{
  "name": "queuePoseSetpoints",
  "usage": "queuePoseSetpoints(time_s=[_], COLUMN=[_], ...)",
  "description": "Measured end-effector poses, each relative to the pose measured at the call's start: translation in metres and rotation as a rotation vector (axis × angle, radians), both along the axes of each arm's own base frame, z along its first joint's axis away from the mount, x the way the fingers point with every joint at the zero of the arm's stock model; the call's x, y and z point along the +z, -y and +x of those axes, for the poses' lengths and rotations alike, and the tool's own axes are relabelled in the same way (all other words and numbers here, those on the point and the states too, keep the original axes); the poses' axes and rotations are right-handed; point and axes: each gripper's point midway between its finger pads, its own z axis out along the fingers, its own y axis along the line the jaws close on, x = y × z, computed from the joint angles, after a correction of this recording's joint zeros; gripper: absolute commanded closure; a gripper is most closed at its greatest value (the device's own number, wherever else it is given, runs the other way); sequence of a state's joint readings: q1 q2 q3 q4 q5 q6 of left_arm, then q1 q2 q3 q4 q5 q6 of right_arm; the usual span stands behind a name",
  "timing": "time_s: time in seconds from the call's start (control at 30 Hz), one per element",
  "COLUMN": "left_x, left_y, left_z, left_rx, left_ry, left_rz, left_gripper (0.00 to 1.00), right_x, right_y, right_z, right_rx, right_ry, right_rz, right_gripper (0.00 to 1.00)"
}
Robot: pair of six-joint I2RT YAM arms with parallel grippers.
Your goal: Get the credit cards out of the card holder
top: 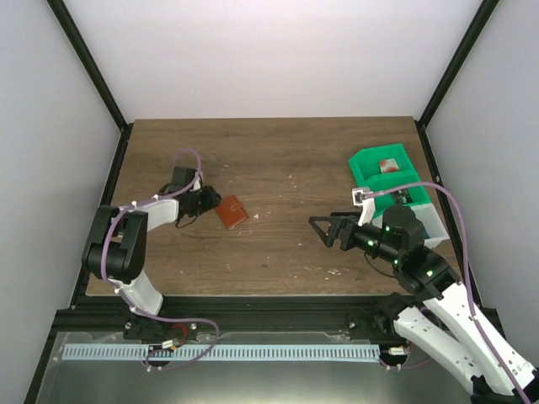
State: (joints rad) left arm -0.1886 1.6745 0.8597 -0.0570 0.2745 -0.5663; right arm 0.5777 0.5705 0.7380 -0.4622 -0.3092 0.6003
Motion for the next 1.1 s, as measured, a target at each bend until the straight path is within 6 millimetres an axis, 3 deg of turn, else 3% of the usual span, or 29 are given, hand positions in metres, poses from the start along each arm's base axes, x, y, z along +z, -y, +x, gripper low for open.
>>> queuePoseSetpoints(time_s=[0.13, 0.27, 0.47, 0.6, 0.7, 0.83, 1.1], left_x=[-0.027, -0.029, -0.031, -0.03, -0.03, -0.032, -0.031], left_y=[-0.005, 0.004, 0.049, 0.075, 0.088, 0.103, 0.121], left_z=[-0.019, -0.021, -0.036, -0.051, -0.063, -0.079, -0.122], left_rx=[0.003, -0.031, -0.155, -0.223, -0.255, -0.295, -0.364], left_ry=[-0.077, -0.065, -0.066, -0.076, -0.095, -0.119, -0.144], left_rz=[0.026, -0.001, -0.077, -0.147, -0.196, -0.241, -0.328], left_gripper=[0.65, 0.71, 0.76, 0.77, 0.77, 0.76, 0.73], right_x=[-0.011, -0.021, -0.037, -0.054, -0.074, -0.11, -0.173], right_y=[-0.001, -0.002, -0.007, -0.013, -0.018, -0.024, -0.032], right_z=[0.001, 0.003, 0.009, 0.013, 0.015, 0.018, 0.018], right_rx=[-0.002, -0.005, -0.009, -0.005, -0.002, -0.003, -0.005], right_ry=[-0.031, -0.056, -0.105, -0.153, -0.211, -0.318, -0.476], right_rz=[-0.005, -0.008, -0.017, -0.01, 0.003, -0.002, -0.017], right_gripper=[0.04, 0.07, 0.17, 0.34, 0.45, 0.53, 0.56])
